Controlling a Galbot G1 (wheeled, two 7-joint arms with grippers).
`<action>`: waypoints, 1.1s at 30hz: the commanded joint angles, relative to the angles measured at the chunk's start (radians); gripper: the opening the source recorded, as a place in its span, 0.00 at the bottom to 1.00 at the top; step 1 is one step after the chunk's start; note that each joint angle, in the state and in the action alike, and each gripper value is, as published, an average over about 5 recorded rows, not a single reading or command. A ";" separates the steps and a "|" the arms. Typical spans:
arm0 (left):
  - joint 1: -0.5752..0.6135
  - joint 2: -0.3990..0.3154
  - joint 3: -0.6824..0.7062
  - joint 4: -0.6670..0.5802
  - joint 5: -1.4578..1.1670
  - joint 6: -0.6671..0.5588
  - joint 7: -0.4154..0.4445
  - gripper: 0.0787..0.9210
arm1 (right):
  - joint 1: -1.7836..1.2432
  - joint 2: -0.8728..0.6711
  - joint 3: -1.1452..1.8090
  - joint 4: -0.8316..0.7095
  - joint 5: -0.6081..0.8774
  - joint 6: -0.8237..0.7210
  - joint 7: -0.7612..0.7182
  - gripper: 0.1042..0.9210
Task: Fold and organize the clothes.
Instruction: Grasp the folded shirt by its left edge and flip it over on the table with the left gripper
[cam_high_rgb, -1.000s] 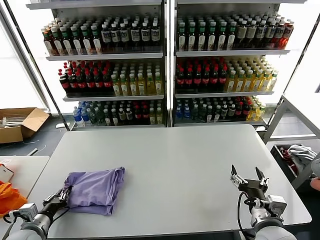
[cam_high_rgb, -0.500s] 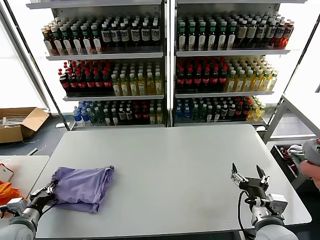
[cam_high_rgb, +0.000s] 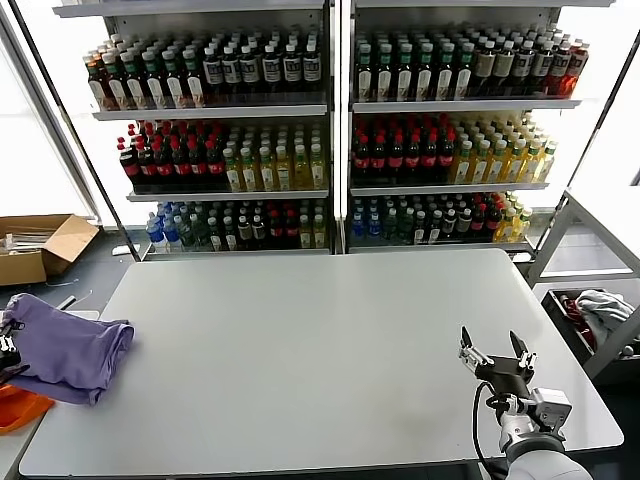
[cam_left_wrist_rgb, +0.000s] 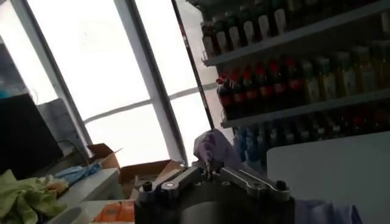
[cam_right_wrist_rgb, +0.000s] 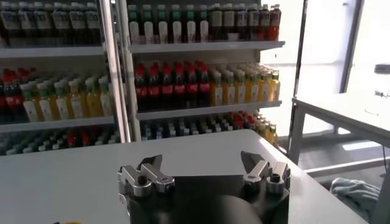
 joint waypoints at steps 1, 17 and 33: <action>0.036 -0.058 0.213 -0.270 0.066 0.025 0.008 0.02 | -0.030 0.008 0.013 0.003 -0.017 0.003 0.000 0.88; -0.311 -0.357 1.037 -0.174 0.027 0.095 -0.138 0.02 | -0.072 0.115 0.000 -0.018 -0.163 -0.004 -0.001 0.88; -0.380 -0.441 1.088 -0.087 -0.078 -0.023 -0.066 0.05 | -0.034 0.125 -0.032 -0.084 -0.189 -0.007 -0.015 0.88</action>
